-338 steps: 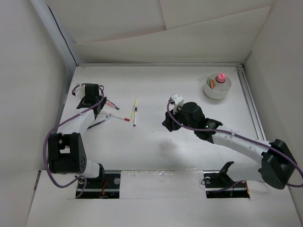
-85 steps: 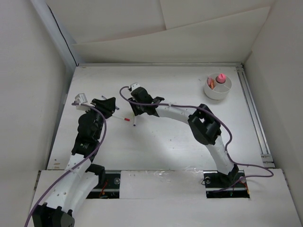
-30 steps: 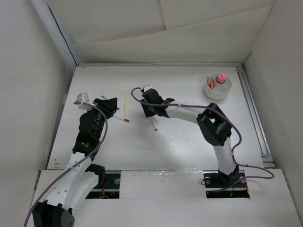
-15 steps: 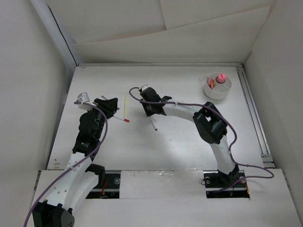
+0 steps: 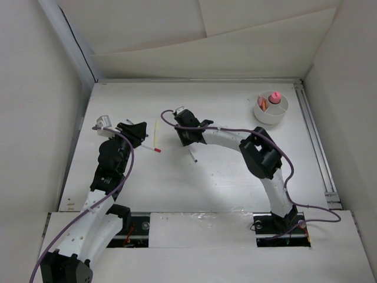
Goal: Sort the stationery into containers
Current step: Pick up the pen from the center of the board, then place the pen in the storage box.
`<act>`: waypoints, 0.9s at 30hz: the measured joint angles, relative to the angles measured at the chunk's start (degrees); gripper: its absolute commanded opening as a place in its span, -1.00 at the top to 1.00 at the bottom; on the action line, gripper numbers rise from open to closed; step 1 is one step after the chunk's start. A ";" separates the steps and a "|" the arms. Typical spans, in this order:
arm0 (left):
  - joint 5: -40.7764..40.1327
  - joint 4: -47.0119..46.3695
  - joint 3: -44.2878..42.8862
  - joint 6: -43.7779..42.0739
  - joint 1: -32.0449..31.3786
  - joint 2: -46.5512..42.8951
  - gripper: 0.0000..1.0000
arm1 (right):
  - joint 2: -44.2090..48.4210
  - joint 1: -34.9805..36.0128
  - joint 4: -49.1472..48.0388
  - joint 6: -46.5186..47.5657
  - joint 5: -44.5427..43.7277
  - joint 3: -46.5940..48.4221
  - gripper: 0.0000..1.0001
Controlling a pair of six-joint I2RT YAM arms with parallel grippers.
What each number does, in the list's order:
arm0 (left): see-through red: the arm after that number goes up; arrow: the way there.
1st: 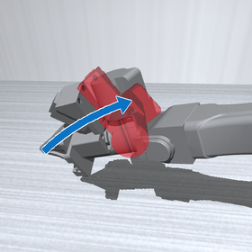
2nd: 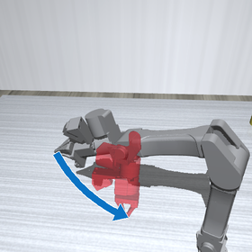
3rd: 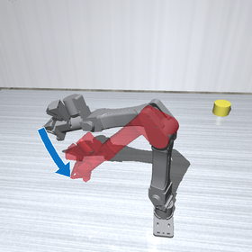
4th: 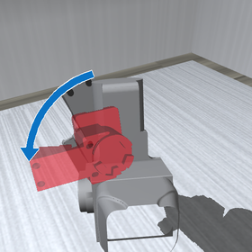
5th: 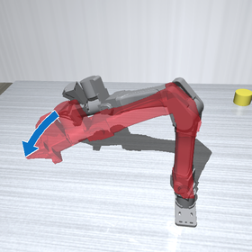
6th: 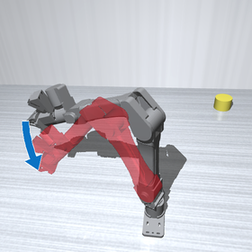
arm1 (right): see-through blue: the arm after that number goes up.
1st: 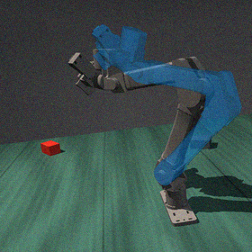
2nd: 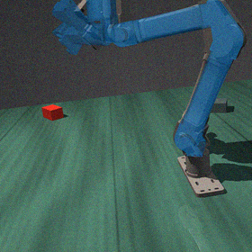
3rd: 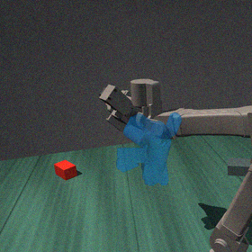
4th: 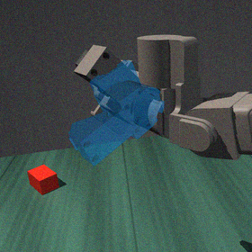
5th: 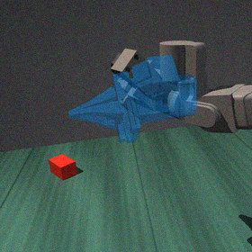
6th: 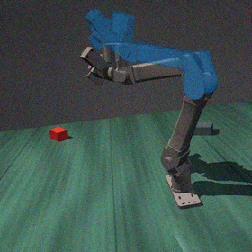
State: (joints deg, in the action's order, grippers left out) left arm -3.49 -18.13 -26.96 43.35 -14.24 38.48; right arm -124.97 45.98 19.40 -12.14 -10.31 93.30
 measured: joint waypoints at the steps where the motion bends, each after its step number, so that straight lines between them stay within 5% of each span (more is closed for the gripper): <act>1: 0.00 -0.02 0.00 0.00 0.00 0.00 0.40 | 0.00 -0.11 0.04 0.00 0.02 0.00 0.40; 10: 0.00 -0.02 0.00 0.00 0.00 0.00 0.40 | -0.31 -0.59 -0.33 -0.02 0.02 -0.02 0.99; 19: 1.29 -0.50 0.00 0.02 0.00 0.57 0.38 | 13.73 -6.32 -4.35 -0.26 1.77 -11.96 1.00; 27: 5.53 -2.80 0.00 0.02 0.00 3.67 0.38 | 40.15 -25.16 -13.60 -2.86 -2.89 -19.74 1.00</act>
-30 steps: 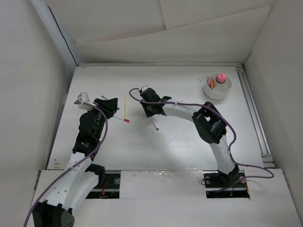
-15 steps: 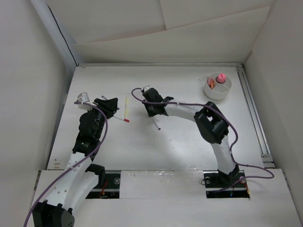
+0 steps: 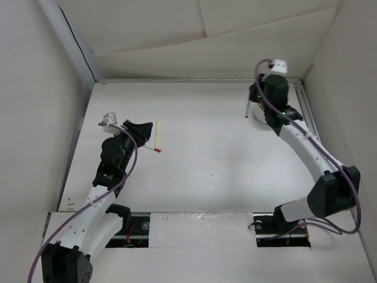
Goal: Sort the stationery into containers
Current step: Place the pen in the storage box.
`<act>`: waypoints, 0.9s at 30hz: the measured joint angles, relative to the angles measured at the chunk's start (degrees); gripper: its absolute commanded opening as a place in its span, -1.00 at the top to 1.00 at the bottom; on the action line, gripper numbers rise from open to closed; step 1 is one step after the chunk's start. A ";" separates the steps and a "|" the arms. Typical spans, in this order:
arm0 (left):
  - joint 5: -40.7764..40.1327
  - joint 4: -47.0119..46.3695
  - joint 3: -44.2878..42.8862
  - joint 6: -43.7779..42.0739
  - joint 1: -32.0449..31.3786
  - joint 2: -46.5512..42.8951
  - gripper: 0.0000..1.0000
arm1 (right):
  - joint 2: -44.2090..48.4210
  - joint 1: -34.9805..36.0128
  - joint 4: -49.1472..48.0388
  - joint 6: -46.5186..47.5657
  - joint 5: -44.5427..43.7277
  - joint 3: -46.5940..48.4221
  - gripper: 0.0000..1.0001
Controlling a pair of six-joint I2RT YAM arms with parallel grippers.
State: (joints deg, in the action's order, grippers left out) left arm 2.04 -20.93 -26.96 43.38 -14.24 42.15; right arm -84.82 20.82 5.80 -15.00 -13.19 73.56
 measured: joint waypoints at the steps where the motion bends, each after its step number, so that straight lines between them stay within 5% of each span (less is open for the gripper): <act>1: 0.55 -0.17 0.00 0.00 0.00 0.13 0.38 | 2.29 -3.43 -1.25 -0.63 -0.66 -0.83 1.00; 5: 2.34 -1.07 0.00 0.00 0.00 0.59 0.36 | 5.99 -15.28 -5.46 -3.50 -4.13 -2.43 1.00; 11: 4.31 -3.08 0.00 -0.02 0.00 2.05 0.36 | -0.83 -25.27 -7.63 -7.08 -7.93 -0.76 1.00; 27: 8.11 -5.75 0.00 -0.04 0.00 5.92 0.33 | -25.97 -28.72 -11.98 0.24 -22.84 18.29 1.00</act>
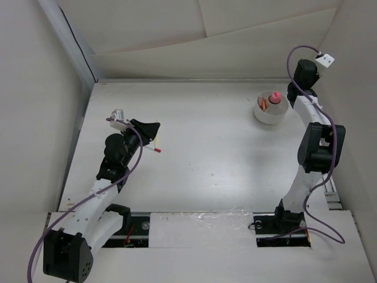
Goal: Sort the stationery into containers
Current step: Place the pen in the storage box.
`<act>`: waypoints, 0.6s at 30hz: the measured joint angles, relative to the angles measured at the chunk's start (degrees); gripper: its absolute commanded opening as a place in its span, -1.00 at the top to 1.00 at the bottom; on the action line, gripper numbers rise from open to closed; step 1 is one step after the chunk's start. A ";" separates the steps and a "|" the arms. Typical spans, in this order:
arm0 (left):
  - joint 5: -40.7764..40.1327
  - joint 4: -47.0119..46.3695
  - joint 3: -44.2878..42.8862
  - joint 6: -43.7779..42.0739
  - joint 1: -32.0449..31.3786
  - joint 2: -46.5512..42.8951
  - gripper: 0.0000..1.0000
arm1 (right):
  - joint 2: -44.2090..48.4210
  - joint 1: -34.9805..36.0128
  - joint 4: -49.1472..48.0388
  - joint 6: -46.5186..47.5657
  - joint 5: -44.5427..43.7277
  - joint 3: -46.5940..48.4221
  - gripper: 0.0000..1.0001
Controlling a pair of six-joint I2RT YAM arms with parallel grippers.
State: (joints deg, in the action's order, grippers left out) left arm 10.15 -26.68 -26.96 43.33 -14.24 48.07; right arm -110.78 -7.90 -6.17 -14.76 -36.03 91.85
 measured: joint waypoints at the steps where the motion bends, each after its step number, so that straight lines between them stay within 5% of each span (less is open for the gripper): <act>1: 0.15 -0.11 0.00 0.00 0.00 0.20 0.33 | -0.55 0.02 -0.76 0.66 -0.20 0.02 1.00; 18: 0.35 -0.48 0.00 -0.07 0.00 1.03 0.33 | -5.95 5.18 -7.93 9.55 -3.21 -0.24 0.96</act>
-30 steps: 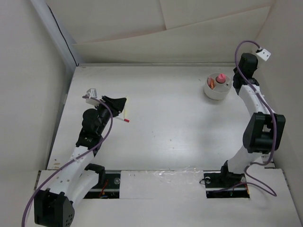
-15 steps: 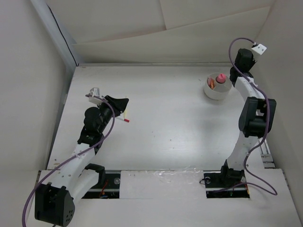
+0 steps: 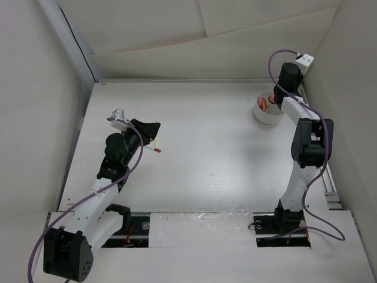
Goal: Sort the stationery into containers
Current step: Place the pen in the storage box.
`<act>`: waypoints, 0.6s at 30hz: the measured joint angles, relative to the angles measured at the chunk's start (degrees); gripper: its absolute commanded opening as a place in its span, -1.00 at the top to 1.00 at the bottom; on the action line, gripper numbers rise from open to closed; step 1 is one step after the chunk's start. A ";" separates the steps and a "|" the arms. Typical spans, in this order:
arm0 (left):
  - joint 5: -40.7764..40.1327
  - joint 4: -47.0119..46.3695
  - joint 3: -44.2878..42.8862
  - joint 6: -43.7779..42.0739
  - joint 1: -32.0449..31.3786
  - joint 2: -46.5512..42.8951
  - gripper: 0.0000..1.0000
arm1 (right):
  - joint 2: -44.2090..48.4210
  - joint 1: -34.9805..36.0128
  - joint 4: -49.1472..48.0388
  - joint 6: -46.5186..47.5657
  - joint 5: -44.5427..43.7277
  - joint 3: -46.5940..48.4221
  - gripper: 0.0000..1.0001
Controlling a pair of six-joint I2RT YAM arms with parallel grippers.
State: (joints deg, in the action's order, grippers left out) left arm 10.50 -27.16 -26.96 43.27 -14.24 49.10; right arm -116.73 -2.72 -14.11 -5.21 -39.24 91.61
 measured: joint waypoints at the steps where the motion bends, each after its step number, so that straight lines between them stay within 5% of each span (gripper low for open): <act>1: 0.00 0.00 0.00 0.00 0.00 0.02 0.33 | -0.02 0.13 -0.24 0.50 -0.37 0.00 0.96; 18: 0.02 0.00 0.00 -0.02 0.00 0.02 0.33 | -0.35 0.17 -2.10 2.03 -1.36 -3.06 0.68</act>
State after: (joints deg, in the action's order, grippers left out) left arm 10.52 -27.16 -26.96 43.24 -14.24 49.12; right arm -117.08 -2.55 -16.21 -3.18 -40.60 88.55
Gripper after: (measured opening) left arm 0.331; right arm 0.176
